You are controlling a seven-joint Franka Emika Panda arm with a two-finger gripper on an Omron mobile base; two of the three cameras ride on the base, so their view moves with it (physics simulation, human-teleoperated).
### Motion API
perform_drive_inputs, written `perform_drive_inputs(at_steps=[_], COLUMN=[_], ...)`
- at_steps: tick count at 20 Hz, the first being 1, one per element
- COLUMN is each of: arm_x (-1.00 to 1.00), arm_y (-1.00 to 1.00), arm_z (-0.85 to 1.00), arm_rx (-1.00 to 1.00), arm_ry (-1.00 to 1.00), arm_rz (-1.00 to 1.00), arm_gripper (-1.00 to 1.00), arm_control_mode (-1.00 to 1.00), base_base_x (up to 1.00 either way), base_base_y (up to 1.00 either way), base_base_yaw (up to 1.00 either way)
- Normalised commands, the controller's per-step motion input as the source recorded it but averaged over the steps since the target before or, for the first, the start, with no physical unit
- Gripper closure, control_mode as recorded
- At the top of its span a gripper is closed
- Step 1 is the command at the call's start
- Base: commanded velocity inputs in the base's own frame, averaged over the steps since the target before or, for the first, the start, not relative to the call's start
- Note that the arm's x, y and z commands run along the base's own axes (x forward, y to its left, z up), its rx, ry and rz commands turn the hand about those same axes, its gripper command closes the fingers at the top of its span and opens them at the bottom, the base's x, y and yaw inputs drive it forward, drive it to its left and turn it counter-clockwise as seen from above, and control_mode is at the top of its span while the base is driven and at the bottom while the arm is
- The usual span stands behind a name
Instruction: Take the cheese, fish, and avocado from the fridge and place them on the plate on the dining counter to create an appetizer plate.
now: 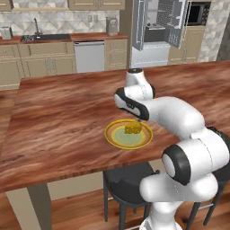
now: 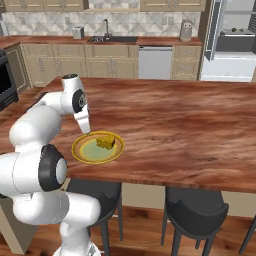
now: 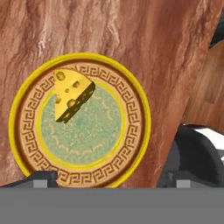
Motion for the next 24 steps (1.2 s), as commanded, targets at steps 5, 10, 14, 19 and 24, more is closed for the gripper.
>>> perform_drive_inputs(at_steps=[5, 10, 14, 19, 24], arm_x=[-1.00, -1.00, -0.82, -0.24, 0.00], arm_y=[-0.33, -0.15, -0.18, -0.05, 0.00], arm_z=[0.39, 0.03, -0.01, -0.05, 0.00], arm_rx=[0.01, -0.05, -0.04, 0.00, 0.00], arm_ry=[0.00, 0.00, 0.02, 0.09, 0.00], arm_rz=[0.27, 0.43, 0.49, 0.32, 0.01], arm_gripper=[-1.00, -1.00, -1.00, -1.00, -1.00], arm_control_mode=[-1.00, -1.00, -1.00, -1.00, 1.00], base_base_x=[0.00, 0.00, 0.00, 0.00, -0.39], base_base_y=[0.00, 0.00, 0.00, 0.00, 0.34], base_base_yaw=[0.00, 0.00, 0.00, 0.00, 0.02])
